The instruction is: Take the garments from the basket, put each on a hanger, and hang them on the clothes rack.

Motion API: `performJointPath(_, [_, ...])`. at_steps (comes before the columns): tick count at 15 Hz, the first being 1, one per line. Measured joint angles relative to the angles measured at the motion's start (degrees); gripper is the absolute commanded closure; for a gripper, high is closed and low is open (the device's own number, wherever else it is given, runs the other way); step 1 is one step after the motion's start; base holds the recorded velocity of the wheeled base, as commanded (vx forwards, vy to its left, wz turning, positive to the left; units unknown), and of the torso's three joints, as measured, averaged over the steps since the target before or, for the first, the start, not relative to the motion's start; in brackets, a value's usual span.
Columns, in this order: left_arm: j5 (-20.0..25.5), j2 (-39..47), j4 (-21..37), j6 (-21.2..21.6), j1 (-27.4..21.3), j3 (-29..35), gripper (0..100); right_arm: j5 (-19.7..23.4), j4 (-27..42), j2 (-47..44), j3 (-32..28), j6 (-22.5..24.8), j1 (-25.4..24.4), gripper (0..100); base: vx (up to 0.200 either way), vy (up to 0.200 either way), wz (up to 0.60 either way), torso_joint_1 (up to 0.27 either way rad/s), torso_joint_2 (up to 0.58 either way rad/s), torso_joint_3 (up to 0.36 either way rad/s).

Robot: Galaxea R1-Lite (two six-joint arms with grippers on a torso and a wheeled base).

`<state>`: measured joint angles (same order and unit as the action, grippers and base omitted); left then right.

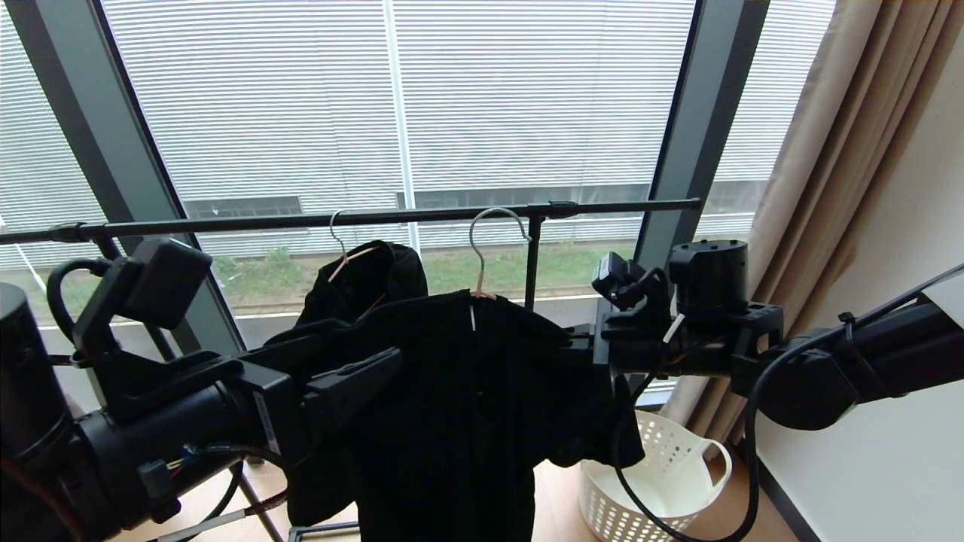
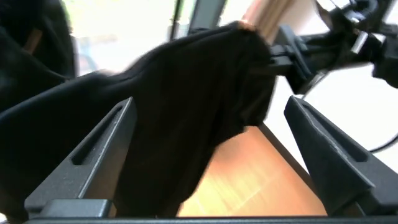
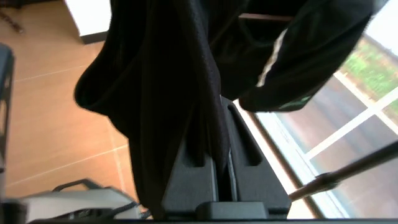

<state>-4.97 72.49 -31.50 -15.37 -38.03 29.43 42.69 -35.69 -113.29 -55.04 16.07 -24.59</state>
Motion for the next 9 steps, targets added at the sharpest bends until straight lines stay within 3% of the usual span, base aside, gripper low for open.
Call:
performJointPath(4, [7.13, -1.6, 0.09, 0.43, 7.33, -0.02, 0, 0.2, -0.57, 0.33, 0.27, 0.76, 1.83, 100, 0.0, 0.0, 0.0, 0.0, 0.0, 0.0])
performJointPath(9, [24.02, -2.89, 0.05, 4.02, 22.1, -1.51, 0, 2.82, -0.57, 1.02, 0.55, 2.33, 3.51, 100, 0.0, 0.0, 0.0, 0.0, 0.0, 0.0])
